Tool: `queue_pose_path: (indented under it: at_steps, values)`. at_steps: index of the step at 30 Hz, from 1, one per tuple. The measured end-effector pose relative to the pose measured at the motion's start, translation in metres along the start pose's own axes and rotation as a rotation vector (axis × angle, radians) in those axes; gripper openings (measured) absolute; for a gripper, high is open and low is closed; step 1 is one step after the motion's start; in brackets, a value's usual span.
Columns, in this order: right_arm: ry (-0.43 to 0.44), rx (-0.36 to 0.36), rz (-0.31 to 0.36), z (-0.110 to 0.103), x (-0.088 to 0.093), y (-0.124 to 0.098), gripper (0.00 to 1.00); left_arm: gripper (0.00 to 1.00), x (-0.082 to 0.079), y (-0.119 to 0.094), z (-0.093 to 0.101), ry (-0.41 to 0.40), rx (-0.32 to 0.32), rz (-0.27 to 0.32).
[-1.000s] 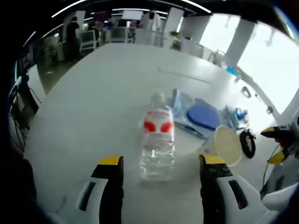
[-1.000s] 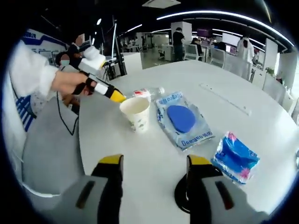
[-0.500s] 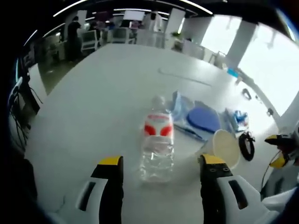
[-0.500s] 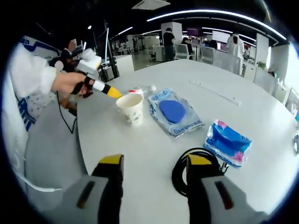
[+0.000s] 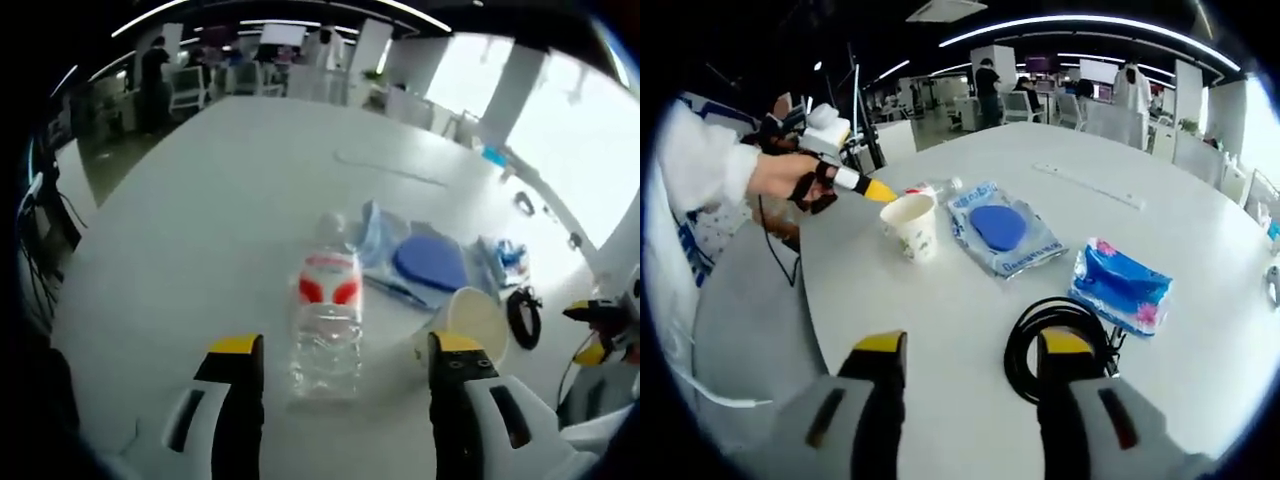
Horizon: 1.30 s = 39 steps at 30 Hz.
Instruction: Arrange the tabletop items into an orderly group along one side of the table until the central work area is clear of visible clutter.
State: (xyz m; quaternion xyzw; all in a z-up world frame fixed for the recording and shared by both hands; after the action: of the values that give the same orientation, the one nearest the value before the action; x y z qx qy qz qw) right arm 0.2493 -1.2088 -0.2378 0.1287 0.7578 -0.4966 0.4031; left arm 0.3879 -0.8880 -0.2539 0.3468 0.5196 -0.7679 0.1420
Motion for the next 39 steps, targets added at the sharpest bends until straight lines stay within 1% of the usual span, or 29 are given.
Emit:
queue_pose_path:
  at_steps: [5, 10, 14, 18, 21, 23, 31, 39]
  values:
    - [0.025, 0.012, -0.002, 0.002, 0.006, 0.000, 0.49, 0.63, -0.001, 0.001, -0.001, 0.006, 0.000, -0.005]
    - [0.039, 0.013, -0.002, 0.001, 0.011, -0.002, 0.49, 0.62, -0.006, 0.003, -0.001, 0.025, -0.004, -0.014]
    - [0.072, 0.021, 0.002, 0.001, 0.015, -0.002, 0.48, 0.62, -0.011, 0.006, -0.002, 0.040, 0.006, -0.014]
    - [0.097, 0.026, 0.008, 0.000, 0.018, -0.003, 0.48, 0.62, -0.020, 0.009, -0.005, 0.045, 0.003, -0.015]
    - [0.114, 0.027, 0.007, 0.000, 0.022, -0.004, 0.47, 0.62, -0.028, 0.016, -0.007, 0.071, 0.009, -0.020]
    - [0.121, 0.028, 0.004, 0.000, 0.025, -0.005, 0.47, 0.62, -0.030, 0.016, -0.006, 0.087, 0.011, -0.026]
    - [0.172, 0.039, 0.006, 0.001, 0.037, -0.008, 0.45, 0.61, -0.047, 0.026, 0.000, 0.125, 0.031, -0.029]
    - [0.209, 0.045, 0.022, 0.004, 0.042, -0.009, 0.45, 0.60, -0.065, 0.035, 0.004, 0.144, 0.035, -0.033]
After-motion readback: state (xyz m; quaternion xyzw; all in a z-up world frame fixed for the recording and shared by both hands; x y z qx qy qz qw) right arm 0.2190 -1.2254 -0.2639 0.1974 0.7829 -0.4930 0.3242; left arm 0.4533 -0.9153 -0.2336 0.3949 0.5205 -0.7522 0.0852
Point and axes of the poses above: the point that each gripper's makers call its tool centre point, and the gripper's own axes: y roughly forward along the fingers, z roughly to its right, x roughly out of its underside, the point moved 8 cm from there along -y, roughly backward along the fingers, and after that the axes turned 4 degrees about y, right-handed, at the moved point
